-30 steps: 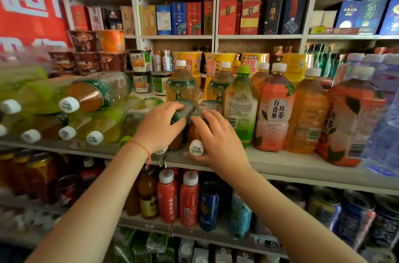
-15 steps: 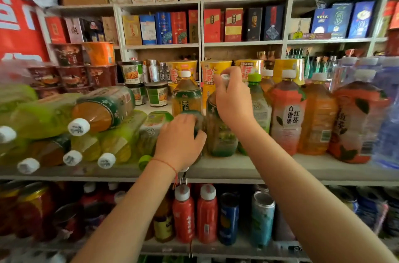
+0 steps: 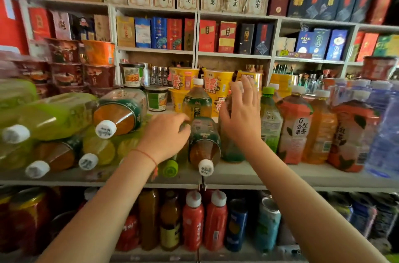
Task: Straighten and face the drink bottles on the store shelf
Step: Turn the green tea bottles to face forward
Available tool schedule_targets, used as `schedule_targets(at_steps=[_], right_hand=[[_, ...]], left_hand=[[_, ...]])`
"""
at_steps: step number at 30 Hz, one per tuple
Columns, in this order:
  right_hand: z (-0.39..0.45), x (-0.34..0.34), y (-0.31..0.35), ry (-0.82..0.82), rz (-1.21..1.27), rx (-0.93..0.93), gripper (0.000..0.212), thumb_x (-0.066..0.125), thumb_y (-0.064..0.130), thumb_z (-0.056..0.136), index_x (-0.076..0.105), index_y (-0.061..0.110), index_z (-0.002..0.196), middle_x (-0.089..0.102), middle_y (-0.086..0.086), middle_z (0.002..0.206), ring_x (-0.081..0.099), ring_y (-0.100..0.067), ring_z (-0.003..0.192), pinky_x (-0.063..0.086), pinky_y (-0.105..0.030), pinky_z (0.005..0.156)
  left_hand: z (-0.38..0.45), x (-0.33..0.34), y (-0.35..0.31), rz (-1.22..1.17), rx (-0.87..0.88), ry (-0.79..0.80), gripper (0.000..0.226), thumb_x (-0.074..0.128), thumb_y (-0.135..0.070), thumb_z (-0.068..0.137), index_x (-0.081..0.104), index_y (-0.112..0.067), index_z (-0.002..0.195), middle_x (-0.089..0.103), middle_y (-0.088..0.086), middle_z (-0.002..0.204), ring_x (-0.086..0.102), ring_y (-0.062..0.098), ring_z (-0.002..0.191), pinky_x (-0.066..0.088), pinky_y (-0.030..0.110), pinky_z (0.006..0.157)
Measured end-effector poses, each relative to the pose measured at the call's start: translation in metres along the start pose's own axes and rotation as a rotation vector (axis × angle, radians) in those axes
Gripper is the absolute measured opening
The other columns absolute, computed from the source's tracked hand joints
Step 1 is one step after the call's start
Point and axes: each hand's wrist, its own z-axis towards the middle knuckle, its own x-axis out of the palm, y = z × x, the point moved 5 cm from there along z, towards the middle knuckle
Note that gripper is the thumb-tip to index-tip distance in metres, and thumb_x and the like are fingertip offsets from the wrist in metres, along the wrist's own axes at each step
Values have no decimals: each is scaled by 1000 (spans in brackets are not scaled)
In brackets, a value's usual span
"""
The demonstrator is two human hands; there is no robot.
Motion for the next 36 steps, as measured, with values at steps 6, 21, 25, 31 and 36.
schedule_targets(at_steps=[6, 21, 25, 31, 36], right_hand=[[-61, -10, 47, 301, 268, -319, 62, 46, 56, 94, 55, 10, 135, 43, -9, 151, 37, -23, 141, 30, -36, 115], [-41, -25, 35, 187, 382, 56, 63, 54, 67, 82, 58, 18, 122, 67, 1, 111, 64, -18, 101, 58, -37, 82], [2, -25, 49, 172, 301, 78, 40, 50, 48, 99, 50, 16, 124, 57, 15, 78, 59, -4, 66, 45, -15, 50], [40, 15, 48, 326, 288, 249, 30, 44, 24, 105, 40, 14, 133, 66, -8, 100, 65, -24, 83, 57, -41, 68], [18, 11, 55, 160, 177, 128, 34, 52, 13, 97, 46, 9, 130, 53, -11, 123, 54, -26, 108, 52, -41, 89]], left_hand=[[-8, 9, 19, -62, -45, -51, 33, 40, -38, 98, 70, -25, 104, 70, -4, 106, 62, 22, 99, 49, 36, 80], [-6, 10, 16, -57, -86, -87, 26, 50, -32, 100, 68, -20, 114, 69, 4, 113, 60, 25, 101, 50, 36, 81], [-7, 11, 16, -63, -91, -95, 25, 49, -34, 99, 68, -20, 108, 69, 2, 106, 60, 23, 96, 51, 38, 80], [-4, 12, 20, -43, -62, -108, 27, 47, -36, 99, 67, -19, 104, 67, 0, 102, 58, 20, 91, 52, 39, 79], [-9, 10, 17, -7, 17, -67, 29, 44, -33, 101, 68, -17, 101, 68, 2, 104, 61, 22, 97, 52, 40, 83]])
